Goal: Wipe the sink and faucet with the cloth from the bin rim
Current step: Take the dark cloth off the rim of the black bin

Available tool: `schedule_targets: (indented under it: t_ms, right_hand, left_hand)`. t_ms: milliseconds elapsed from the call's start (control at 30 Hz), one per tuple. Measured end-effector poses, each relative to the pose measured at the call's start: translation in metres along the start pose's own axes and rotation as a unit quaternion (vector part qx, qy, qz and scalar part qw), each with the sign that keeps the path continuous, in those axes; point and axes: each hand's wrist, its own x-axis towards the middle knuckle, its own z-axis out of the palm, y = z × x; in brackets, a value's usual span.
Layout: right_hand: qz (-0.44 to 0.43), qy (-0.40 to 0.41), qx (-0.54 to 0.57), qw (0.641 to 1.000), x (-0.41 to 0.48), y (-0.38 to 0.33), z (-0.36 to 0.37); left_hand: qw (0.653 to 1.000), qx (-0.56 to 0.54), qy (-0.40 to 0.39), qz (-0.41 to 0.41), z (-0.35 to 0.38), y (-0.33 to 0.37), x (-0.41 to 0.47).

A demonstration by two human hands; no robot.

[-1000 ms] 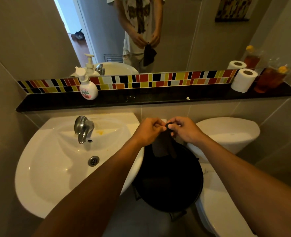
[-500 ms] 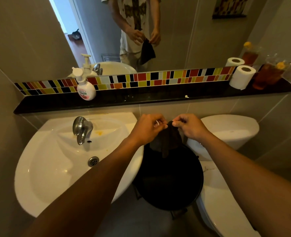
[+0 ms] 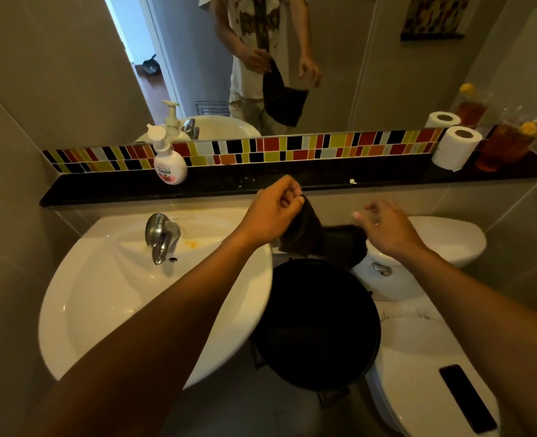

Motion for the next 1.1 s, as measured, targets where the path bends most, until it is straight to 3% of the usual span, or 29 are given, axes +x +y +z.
schedule_targets:
  t_ms: [100,167,333,467,633,767,867,1000,1100]
  right_hand:
    - [-0.034,-0.144,0.138,0.979,-0.017,-0.030,0.012]
    - [-0.044,-0.192,0.160,0.967,-0.023,-0.044,0.024]
    - [-0.089,-0.184,0.100,0.974,-0.021,-0.048,0.033]
    - [-0.090,-0.159,0.129,0.975,-0.013,-0.048,0.020]
    - [-0.076,-0.164,0.135,0.974,-0.004,-0.049,0.027]
    - [-0.109,-0.152,0.084,0.979,-0.004,-0.042,0.030]
    - [-0.116,-0.217,0.011,0.969,-0.003,-0.040,0.038]
    - [-0.123,-0.306,-0.156,0.931,0.003,-0.042,0.060]
    - [-0.084,-0.321,-0.122,0.936,0.004,-0.047,0.077]
  left_hand:
    - [0.999,0.027,-0.033,0.030,0.006,0.009,0.004]
    - [0.996,0.048,-0.051,0.048,0.008,0.012,0.007]
    - [0.991,0.096,-0.075,0.049,-0.005,0.011,0.009]
    - [0.983,0.143,-0.117,-0.017,-0.022,-0.010,-0.002]
    - [0.937,0.265,-0.223,-0.056,-0.017,-0.051,-0.029]
    - [0.971,0.170,-0.119,-0.116,-0.028,-0.081,-0.049]
    - [0.982,0.095,-0.035,-0.158,-0.036,-0.084,-0.053]
    - [0.986,0.071,0.027,-0.148,-0.044,-0.090,-0.058]
    - [0.987,0.050,0.041,-0.146,-0.054,-0.098,-0.066]
